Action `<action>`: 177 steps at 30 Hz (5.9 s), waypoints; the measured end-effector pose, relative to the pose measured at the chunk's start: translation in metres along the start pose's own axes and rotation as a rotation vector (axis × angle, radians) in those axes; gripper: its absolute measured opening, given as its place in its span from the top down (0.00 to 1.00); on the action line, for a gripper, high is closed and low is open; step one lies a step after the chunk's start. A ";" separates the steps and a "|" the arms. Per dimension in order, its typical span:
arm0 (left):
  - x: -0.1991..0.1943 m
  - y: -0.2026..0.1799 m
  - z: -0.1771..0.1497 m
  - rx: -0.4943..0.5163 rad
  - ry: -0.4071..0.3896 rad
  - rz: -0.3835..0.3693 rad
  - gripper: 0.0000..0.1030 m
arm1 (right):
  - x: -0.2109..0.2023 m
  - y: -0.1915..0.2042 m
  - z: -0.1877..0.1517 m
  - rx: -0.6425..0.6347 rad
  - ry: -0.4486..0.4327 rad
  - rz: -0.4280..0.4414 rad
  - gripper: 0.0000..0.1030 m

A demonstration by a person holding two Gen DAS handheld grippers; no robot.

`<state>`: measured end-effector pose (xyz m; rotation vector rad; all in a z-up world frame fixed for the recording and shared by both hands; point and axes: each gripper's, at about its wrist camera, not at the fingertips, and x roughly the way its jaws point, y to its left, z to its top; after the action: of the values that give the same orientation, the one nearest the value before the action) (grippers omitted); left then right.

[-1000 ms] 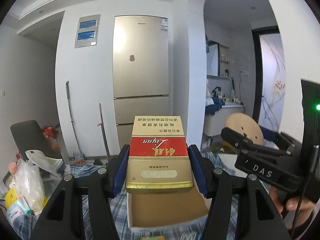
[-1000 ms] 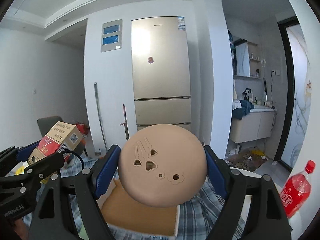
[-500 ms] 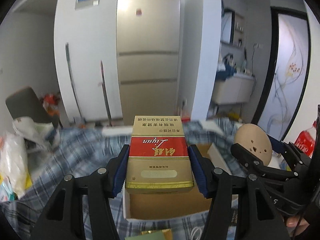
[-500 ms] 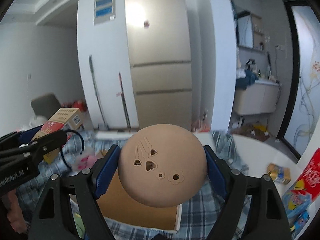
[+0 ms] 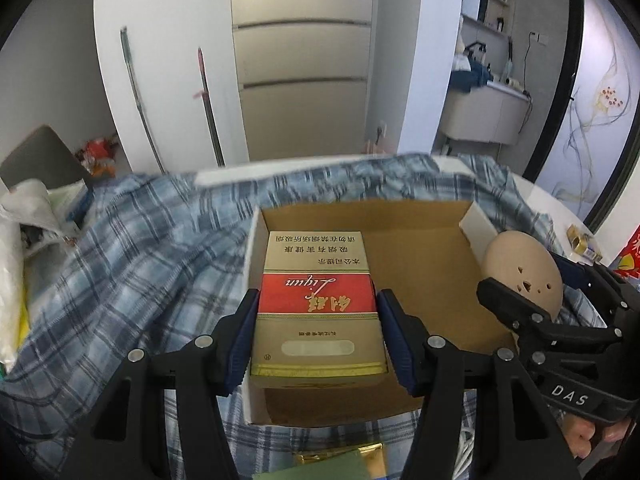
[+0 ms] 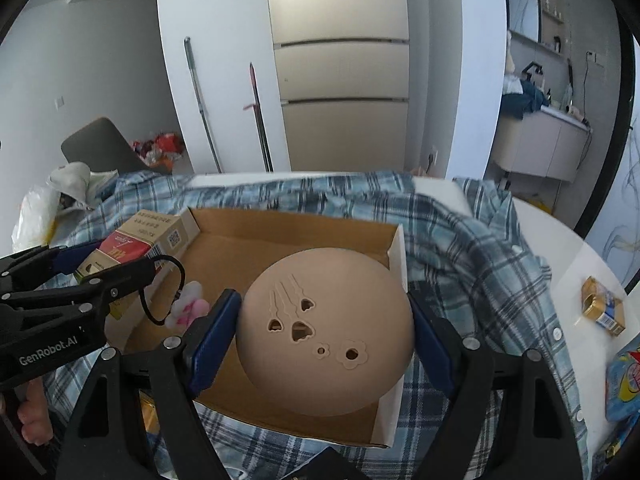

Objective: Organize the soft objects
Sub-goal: 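Carry the red pack and tan pad over the cardboard box and lower them inside, then open both grippers to release the items in the box and withdraw, then move the left gripper to the green felt pouch and grasp it, then lift the green pouch with the left gripper while the right gripper grasps the blue tissue packet, then carry the green pouch and blue packet over the box and lower them inside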

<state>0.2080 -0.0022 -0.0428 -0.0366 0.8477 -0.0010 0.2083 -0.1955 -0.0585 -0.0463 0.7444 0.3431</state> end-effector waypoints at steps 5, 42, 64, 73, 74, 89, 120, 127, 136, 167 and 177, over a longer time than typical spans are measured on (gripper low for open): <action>0.014 0.002 -0.005 -0.005 0.048 0.011 0.41 | 0.014 -0.005 -0.003 0.023 0.068 0.024 0.22; -0.111 -0.002 0.012 -0.029 -0.276 0.022 0.21 | -0.062 0.004 0.025 -0.009 -0.142 0.005 0.02; -0.183 -0.003 -0.110 -0.020 -0.524 0.050 0.00 | -0.139 -0.008 -0.051 0.022 -0.257 0.056 0.02; -0.135 0.010 -0.117 -0.038 -0.378 0.044 0.00 | -0.107 -0.016 -0.073 0.027 -0.168 0.058 0.02; -0.130 0.010 -0.116 -0.038 -0.352 0.042 0.00 | -0.105 -0.015 -0.074 0.023 -0.158 0.058 0.02; -0.064 0.000 -0.117 -0.009 0.000 -0.021 0.14 | -0.094 0.001 -0.081 -0.054 -0.027 0.069 0.16; -0.096 -0.017 -0.124 0.078 -0.166 -0.123 0.26 | -0.095 -0.001 -0.083 -0.041 0.007 0.122 0.20; -0.120 -0.022 -0.125 0.109 -0.285 -0.141 0.26 | -0.081 -0.004 -0.090 -0.025 0.130 0.171 0.31; -0.129 -0.026 -0.129 0.122 -0.338 -0.122 0.26 | -0.060 0.007 -0.106 -0.076 0.275 0.223 0.61; -0.155 -0.021 -0.135 0.100 -0.466 -0.095 0.26 | -0.097 0.029 -0.112 -0.207 0.036 0.194 0.85; -0.205 -0.042 -0.120 0.180 -0.604 -0.062 0.26 | -0.135 0.033 -0.094 -0.235 -0.175 0.064 0.85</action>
<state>-0.0172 -0.0453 0.0332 0.1027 0.2402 -0.1188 0.0442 -0.2184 -0.0346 -0.2119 0.5303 0.4883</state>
